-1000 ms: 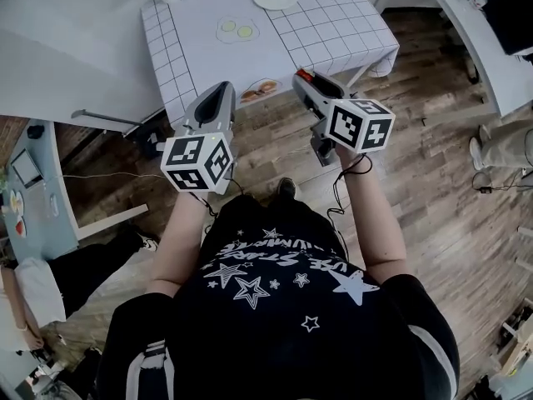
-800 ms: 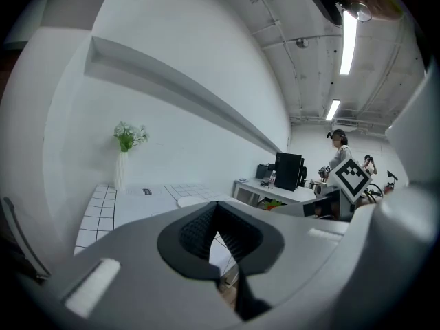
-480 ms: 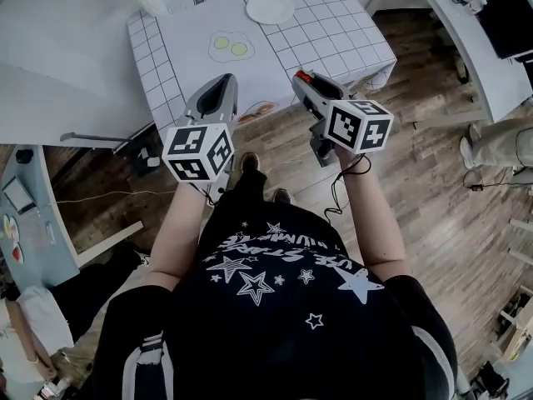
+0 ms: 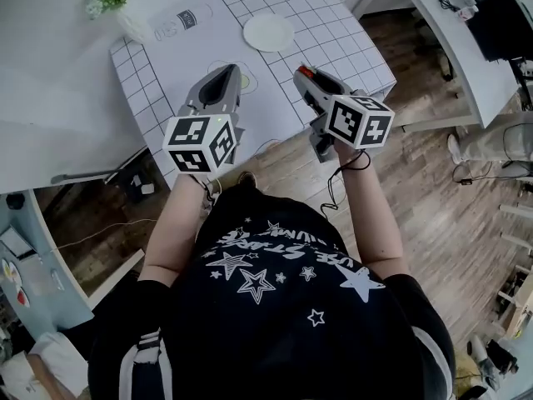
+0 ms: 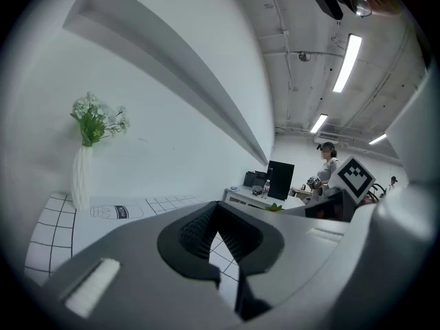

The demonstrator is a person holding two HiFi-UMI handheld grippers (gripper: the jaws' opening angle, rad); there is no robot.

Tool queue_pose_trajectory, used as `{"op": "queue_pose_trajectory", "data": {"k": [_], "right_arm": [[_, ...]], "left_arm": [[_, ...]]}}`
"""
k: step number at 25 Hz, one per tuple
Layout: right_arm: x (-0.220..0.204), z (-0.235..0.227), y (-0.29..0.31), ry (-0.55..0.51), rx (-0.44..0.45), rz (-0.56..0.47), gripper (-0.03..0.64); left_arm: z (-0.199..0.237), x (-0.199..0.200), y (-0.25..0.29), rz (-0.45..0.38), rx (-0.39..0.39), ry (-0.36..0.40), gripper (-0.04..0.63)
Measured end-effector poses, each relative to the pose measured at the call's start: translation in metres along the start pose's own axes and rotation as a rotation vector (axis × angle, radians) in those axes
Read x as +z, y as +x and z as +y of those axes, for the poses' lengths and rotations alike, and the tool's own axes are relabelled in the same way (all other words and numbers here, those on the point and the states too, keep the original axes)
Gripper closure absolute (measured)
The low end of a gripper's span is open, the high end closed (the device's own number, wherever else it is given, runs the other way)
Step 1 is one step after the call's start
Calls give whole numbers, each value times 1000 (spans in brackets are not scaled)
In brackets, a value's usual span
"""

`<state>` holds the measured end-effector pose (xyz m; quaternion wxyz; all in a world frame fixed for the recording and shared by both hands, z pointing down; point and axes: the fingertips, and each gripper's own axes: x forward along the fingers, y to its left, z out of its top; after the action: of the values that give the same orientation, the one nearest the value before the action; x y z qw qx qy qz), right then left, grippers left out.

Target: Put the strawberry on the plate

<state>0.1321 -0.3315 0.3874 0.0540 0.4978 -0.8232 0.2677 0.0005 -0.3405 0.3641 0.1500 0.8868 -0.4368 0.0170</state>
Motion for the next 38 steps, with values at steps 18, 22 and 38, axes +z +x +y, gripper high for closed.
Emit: {"op": "queue_pose_trajectory", "data": {"k": [18, 22, 38], "right_arm": [[3, -64, 95, 17, -47, 91, 471], [-3, -82, 131, 2, -19, 156, 471], [-32, -129, 240, -228, 1, 399, 471]], "left_arm": [[68, -11, 73, 68, 36, -22, 589], [82, -18, 92, 90, 80, -41, 589], [123, -48, 148, 166, 175, -105, 589]]}}
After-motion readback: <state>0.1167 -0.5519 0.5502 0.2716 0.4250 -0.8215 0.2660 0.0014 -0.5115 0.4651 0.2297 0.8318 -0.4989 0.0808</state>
